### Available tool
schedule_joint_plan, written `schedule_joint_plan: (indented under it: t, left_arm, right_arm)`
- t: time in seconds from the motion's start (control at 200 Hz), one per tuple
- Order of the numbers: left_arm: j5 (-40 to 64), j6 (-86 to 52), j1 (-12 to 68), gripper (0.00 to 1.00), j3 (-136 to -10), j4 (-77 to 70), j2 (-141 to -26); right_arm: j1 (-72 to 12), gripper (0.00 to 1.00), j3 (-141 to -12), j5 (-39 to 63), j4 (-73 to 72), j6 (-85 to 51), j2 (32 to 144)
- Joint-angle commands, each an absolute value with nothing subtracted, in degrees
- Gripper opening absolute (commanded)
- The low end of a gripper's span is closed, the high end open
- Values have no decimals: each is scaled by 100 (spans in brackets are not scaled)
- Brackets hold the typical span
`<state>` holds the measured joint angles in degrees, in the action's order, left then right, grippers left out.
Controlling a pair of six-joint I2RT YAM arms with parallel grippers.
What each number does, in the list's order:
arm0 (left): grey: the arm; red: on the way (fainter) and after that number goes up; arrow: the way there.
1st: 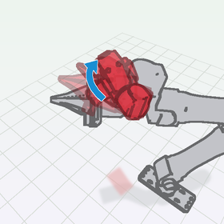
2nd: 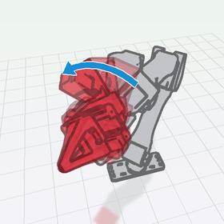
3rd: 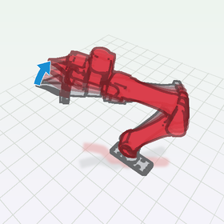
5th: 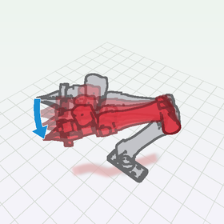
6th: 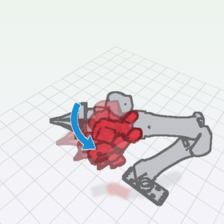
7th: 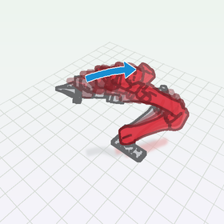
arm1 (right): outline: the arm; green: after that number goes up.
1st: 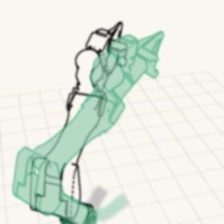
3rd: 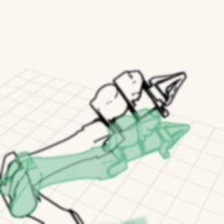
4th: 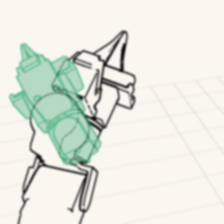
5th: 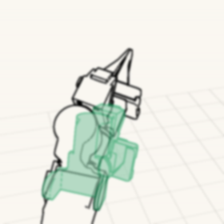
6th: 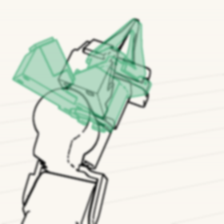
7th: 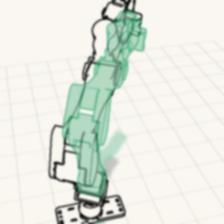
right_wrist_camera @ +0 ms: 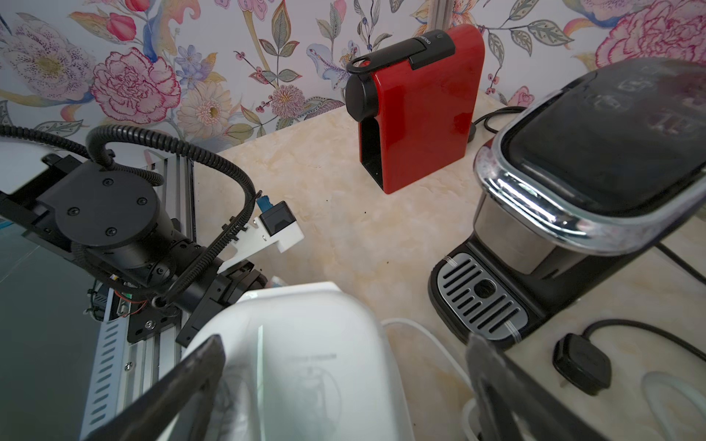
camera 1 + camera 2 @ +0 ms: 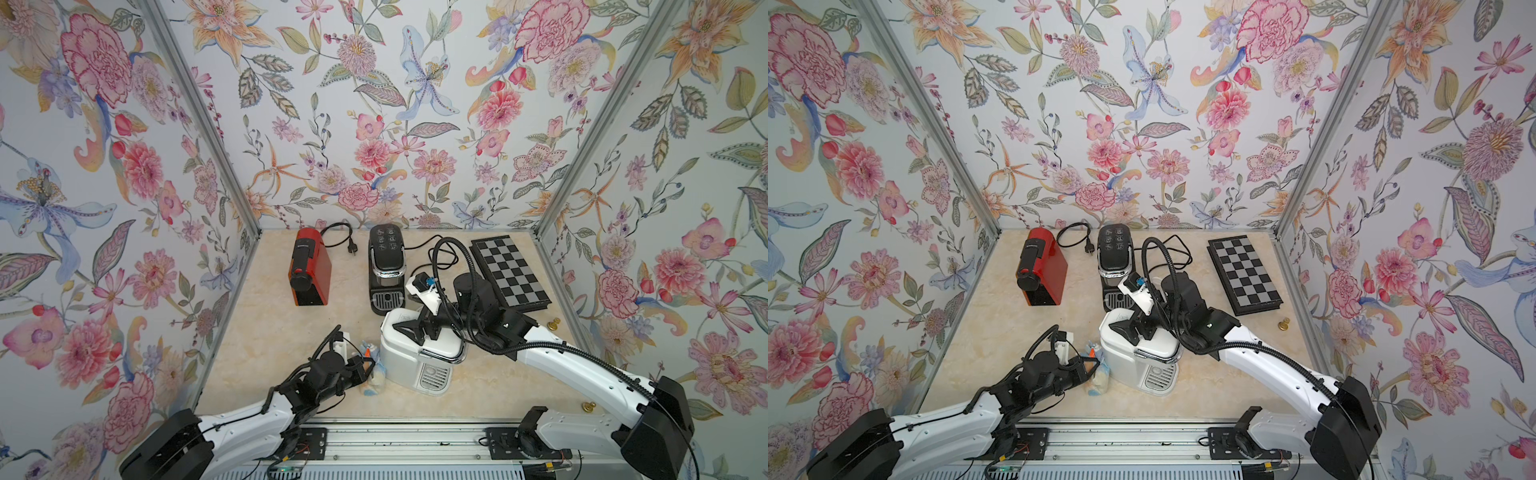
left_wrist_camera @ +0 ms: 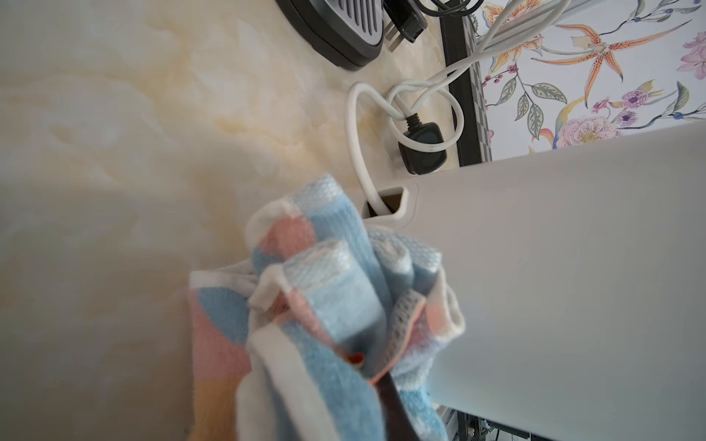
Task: Wipe the surface of a coffee machine
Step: Wipe the dirt from the surface of the coffee machine, then place the cleaning item at the center of the board.
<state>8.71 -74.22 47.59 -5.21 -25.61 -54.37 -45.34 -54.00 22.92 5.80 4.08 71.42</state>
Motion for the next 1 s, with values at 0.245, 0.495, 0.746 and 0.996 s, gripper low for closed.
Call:
schedule_joint_plan:
  t: [0.245,0.495,0.746,0.996]
  left_arm:
    - [2428,-5575,3863,0,-2161,-2931,-6326]
    - [3754,-4563,3584,0,-3367,-2863,-7241]
    - [3979,-4165,3599,0,-3954,-2189,-6693]
    - [3628,-3996,3578,0,-4010,-1390,-5911]
  right_arm:
    - [-4721,100,-4799,2394,2241,378,7717]
    - [-4747,100,-4823,2444,2310,394,7726]
    - [-4740,100,-4860,2364,2341,435,7702]
    - [-4677,100,-4929,2452,2347,448,7787]
